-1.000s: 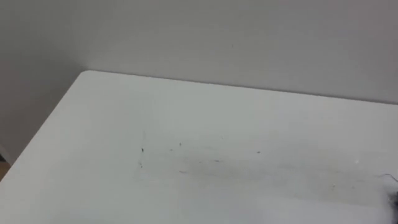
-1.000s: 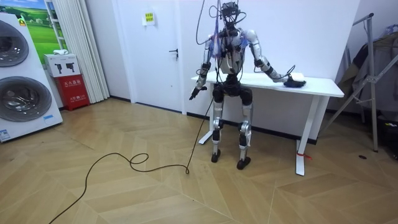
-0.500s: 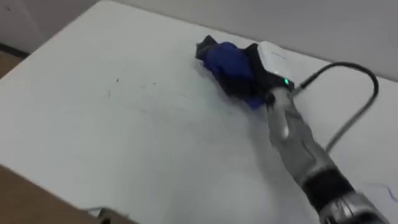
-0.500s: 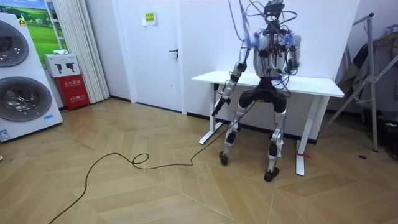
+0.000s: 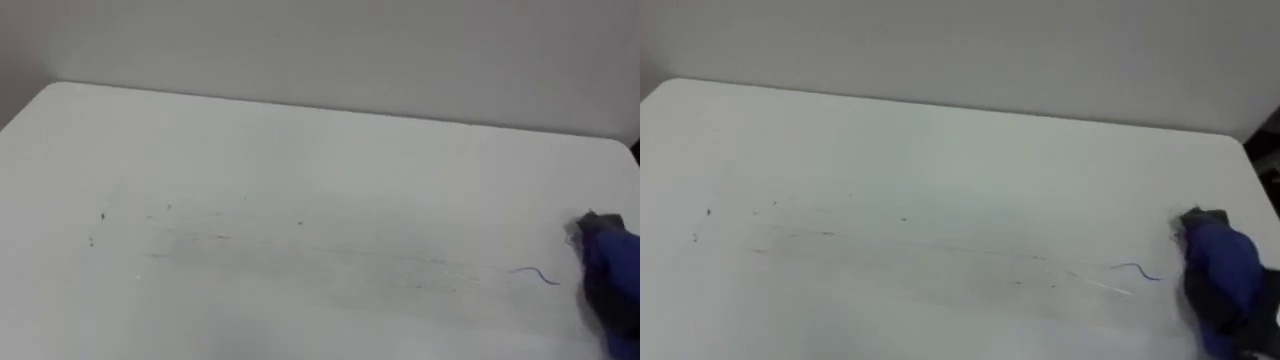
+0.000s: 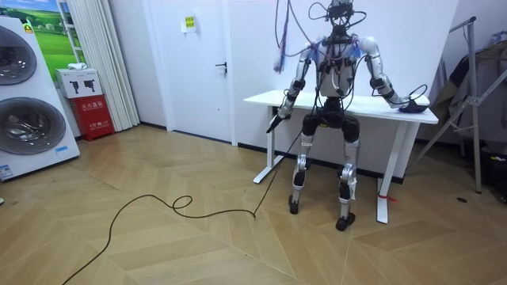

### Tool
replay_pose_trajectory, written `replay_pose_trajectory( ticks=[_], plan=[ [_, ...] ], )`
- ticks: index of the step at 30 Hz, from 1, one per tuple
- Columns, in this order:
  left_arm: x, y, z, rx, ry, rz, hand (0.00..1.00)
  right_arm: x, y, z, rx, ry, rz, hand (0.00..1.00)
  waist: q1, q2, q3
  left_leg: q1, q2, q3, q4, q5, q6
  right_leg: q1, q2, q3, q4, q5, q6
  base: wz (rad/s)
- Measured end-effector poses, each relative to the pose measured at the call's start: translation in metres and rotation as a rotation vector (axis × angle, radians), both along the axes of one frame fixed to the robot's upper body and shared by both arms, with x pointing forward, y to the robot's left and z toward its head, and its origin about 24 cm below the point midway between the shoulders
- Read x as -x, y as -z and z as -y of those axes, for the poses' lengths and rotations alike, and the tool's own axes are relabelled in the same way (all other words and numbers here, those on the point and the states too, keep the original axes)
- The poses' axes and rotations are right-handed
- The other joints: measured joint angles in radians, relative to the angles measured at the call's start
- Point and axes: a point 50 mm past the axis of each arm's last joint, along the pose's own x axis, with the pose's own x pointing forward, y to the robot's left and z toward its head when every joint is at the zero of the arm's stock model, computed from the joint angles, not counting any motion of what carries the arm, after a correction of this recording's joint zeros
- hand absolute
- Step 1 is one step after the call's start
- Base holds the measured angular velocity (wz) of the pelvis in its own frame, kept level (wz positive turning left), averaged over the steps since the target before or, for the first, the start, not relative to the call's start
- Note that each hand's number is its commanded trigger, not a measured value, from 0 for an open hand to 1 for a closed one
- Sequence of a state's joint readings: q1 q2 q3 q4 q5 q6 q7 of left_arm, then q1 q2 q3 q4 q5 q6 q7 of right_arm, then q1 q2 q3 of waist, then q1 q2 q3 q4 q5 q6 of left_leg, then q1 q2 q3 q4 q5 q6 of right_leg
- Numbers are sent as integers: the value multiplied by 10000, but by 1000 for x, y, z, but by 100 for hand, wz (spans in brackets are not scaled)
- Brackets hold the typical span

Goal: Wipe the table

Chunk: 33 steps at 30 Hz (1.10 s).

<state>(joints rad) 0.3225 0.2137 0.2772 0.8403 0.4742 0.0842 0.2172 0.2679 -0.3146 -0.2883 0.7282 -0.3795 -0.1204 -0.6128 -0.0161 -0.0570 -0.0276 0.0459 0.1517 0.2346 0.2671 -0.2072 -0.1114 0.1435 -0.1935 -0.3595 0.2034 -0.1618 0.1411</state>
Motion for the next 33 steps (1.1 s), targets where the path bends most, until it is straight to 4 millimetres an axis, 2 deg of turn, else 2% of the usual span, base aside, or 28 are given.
replay_pose_trajectory(
  ticks=[2, 4, 5, 6, 7, 8, 9, 10, 12, 15, 17, 18, 20, 21, 22, 23, 24, 25, 26, 27, 28, 29, 30, 33],
  plan=[
    [-10, 0, 3, -77, 209, 282, 0, 2, 0, 1, -102, 189, 55, 100, -15, -3, 3, -2, 4, 34, -35, 14, 4, -22, 0, 8, -13, 10, -16, -13],
    [-16, 1, 8, -149, 382, 418, 0, -7, -3, 0, -78, 168, 168, 100, 41, 10, 10, 113, 3, 91, -176, 98, -5, -37, 16, 22, -20, 53, -83, -20],
    [-22, 2, 13, -104, 561, 544, 0, -15, -2, -5, -167, 136, 154, 100, 248, 39, 19, 195, 1, 103, -289, 137, -21, -83, 61, 68, -18, 101, -149, -49],
    [-22, 5, 17, -20, 746, 388, 0, -27, -2, -15, -297, -201, 126, 100, 654, 86, 31, 234, 1, 86, -357, 130, -52, -205, 162, 275, -5, 161, -237, -62],
    [-23, 6, 19, 18, 823, 336, 0, -36, -2, -21, -382, -515, 161, 100, 834, 120, 54, 238, 4, 54, -384, 130, -51, -298, 225, 396, -5, 211, -284, -80],
    [-24, 8, 23, 107, 920, 246, 0, -62, -5, -40, -600, -1530, 259, 100, 1117, 198, 114, 225, 4, -98, -443, 137, -39, -508, 363, 624, -4, 339, -405, -63],
    [-23, 12, 27, 204, 1015, -35, 0, -94, -12, -66, -687, -2962, 369, 100, 1250, 275, 184, 123, 4, -344, -455, 168, -23, -677, 463, 628, 16, 415, -497, -51],
    [-23, 14, 30, 278, 1052, -187, 0, -108, -16, -80, -758, -3668, 439, 100, 1363, 313, 200, 68, 4, -431, -477, 193, -22, -776, 513, 662, 28, 443, -537, -26],
    [-25, 19, 40, 534, 1253, -515, 0, -159, -36, -145, -863, -6839, 802, 100, 1791, 512, 386, -76, 0, -839, -546, 266, -47, -981, 673, 738, 3, 511, -644, -9],
    [-19, 21, 43, 706, 1177, -865, 0, -190, -56, -194, -667, -9136, 1166, 100, 2393, 543, 367, -201, -57, -1166, -823, 552, -23, -1113, 717, 577, -114, 484, -677, 23],
    [-6, 20, 40, 705, 920, -1139, 0, -189, -56, -202, -604, -9605, 1062, 100, 2471, 495, 344, -234, -117, -1407, -929, 650, 6, -984, 704, 389, -231, 478, -668, 38],
    [-2, 20, 39, 695, 834, -1183, 0, -186, -52, -201, -535, -9648, 899, 100, 2431, 476, 346, -237, -127, -1506, -929, 650, 9, -912, 693, 269, -250, 474, -661, 49],
    [12, 19, 38, 732, 397, -1318, 0, -163, -31, -188, -511, -9269, 288, 100, 2244, 354, 313, -106, -225, -1621, -941, 654, 26, -542, 602, -72, -383, 424, -583, 50],
    [21, 19, 38, 741, 287, -1491, 0, -151, -23, -181, -524, -9082, 269, 100, 1916, 359, 318, 48, -277, -1494, -961, 658, 42, -342, 544, -173, -392, 400, -544, 41],
    [24, 18, 37, 699, 292, -1562, 0, -145, -20, -177, -545, -8887, 353, 100, 1764, 316, 292, 130, -303, -1474, -976, 653, 50, -213, 519, -223, -409, 379, -512, 46],
    [28, 16, 32, 475, 292, -1634, 0, -129, -12, -165, -598, -8293, 468, 100, 1463, 195, 257, 210, -412, -1445, -991, 632, 88, 43, 421, -360, -561, 286, -367, 33],
    [29, 14, 26, 276, 130, -1578, 0, -111, -7, -146, -495, -7345, 587, 100, 1299, 92, 218, 276, -494, -1444, -993, 604, 133, 203, 363, -402, -689, 238, -302, 23],
    [29, 13, 23, 156, 82, -1557, 0, -101, -5, -136, -337, -6822, 630, 100, 1235, 62, 222, 303, -521, -1438, -989, 602, 136, 235, 336, -405, -694, 230, -290, 7],
    [29, 10, 16, -79, -52, -1499, 0, -81, -2, -112, 16, -5673, 657, 100, 1057, 35, 223, 333, -584, -1410, -991, 591, 156, 284, 274, -429, -689, 209, -256, 0],
    [30, 8, 11, -211, -248, -1394, 0, -60, -2, -87, 424, -4555, 530, 100, 965, 60, 191, 366, -623, -1384, -991, 548, 223, 306, 235, -401, -688, 196, -233, -3],
    [30, 7, 9, -279, -267, -1333, 0, -48, -1, -76, 603, -4056, 413, 100, 893, 69, 157, 381, -630, -1352, -987, 536, 236, 308, 219, -378, -681, 193, -228, -7],
    [29, 5, 5, -391, -249, -1250, 0, -28, 1, -56, 820, -3070, 212, 100, 708, 75, 99, 357, -632, -1328, -964, 515, 261, 312, 204, -337, -645, 187, -218, -4],
    [25, 4, 4, -449, -199, -1086, 0, -11, 1, -37, 767, -2033, 110, 100, 495, 74, 91, 320, -616, -1336, -882, 488, 268, 302, 201, -316, -582, 185, -214, 0],
    [14, 5, 8, -341, 74, -742, 0, 18, 1, -5, 479, -128, -148, 100, 172, 86, 80, 70, -578, -1465, -618, 415, 273, 151, 204, -125, -288, 173, -216, 4]
  ],
)
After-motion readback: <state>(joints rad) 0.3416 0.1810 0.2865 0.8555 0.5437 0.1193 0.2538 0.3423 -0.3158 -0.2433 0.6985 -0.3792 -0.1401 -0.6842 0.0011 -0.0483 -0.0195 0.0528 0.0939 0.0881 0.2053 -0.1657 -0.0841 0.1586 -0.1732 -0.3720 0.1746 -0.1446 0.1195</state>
